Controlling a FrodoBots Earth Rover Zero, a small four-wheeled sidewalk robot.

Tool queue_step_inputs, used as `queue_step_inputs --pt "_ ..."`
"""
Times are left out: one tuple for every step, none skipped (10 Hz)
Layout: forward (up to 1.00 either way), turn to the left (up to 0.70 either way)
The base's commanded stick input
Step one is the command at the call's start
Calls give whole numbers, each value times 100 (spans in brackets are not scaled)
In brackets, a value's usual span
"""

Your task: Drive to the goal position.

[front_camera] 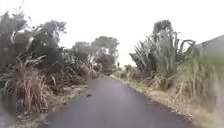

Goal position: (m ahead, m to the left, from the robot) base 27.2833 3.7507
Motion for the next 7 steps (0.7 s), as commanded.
queue_step_inputs --pt "70 0" --pt "70 0" --pt "70 0" --pt "70 0" --pt "70 0" --pt "73 0" --pt "84 0"
